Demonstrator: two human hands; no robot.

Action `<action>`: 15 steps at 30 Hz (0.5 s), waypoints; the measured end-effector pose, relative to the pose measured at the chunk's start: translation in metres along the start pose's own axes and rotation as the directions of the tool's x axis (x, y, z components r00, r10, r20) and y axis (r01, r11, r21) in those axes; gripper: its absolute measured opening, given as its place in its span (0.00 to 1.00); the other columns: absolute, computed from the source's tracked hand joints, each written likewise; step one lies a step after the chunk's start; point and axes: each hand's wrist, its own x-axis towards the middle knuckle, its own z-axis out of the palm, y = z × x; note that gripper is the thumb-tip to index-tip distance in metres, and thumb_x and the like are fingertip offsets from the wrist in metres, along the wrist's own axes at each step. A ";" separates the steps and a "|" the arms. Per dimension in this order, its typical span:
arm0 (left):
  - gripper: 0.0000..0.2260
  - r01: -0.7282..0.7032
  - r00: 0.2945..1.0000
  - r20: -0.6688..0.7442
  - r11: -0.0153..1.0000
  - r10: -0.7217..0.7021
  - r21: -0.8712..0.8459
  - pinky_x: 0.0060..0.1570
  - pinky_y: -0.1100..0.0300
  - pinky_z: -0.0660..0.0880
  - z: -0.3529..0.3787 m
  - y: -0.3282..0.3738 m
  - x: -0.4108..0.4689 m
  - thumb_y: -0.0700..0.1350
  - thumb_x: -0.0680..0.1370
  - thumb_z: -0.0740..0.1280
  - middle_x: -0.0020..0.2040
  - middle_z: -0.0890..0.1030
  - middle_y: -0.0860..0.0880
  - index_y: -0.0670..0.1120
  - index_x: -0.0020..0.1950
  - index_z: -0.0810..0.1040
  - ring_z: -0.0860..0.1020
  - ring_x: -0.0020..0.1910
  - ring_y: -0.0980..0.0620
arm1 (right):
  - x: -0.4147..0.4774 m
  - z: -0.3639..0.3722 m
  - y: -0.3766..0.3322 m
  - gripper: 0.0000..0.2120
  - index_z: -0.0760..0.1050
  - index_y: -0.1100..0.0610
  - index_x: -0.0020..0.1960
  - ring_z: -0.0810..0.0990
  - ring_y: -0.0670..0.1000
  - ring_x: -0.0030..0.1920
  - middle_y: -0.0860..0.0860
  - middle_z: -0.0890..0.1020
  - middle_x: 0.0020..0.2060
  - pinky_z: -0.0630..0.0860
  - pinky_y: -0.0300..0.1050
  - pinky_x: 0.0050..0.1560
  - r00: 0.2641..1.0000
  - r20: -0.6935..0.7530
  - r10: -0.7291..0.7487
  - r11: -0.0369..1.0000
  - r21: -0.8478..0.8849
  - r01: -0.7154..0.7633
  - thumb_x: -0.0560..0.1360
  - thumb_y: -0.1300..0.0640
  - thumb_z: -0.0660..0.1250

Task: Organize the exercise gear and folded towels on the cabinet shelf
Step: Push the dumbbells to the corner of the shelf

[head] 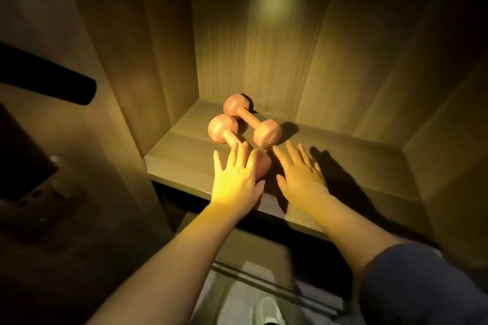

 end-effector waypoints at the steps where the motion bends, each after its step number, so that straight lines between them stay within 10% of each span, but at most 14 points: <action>1: 0.32 0.003 1.000 0.005 1.000 -0.002 -0.025 0.73 0.35 0.45 0.003 -0.003 0.006 0.56 0.79 0.63 0.80 0.53 0.45 0.49 0.78 0.55 0.47 0.79 0.45 | 0.013 -0.001 0.000 0.34 0.42 0.43 0.79 0.40 0.56 0.79 0.49 0.43 0.80 0.48 0.60 0.75 1.000 -0.024 -0.011 1.000 -0.011 0.011 0.81 0.50 0.59; 15: 0.29 -0.049 0.996 -0.087 0.953 0.024 -0.299 0.75 0.44 0.53 0.021 -0.024 0.015 0.52 0.76 0.69 0.75 0.67 0.50 0.48 0.75 0.65 0.58 0.77 0.50 | 0.090 -0.016 -0.010 0.36 0.59 0.47 0.76 0.63 0.58 0.73 0.48 0.60 0.75 0.69 0.59 0.69 0.992 -0.088 -0.094 0.981 0.163 0.108 0.74 0.66 0.68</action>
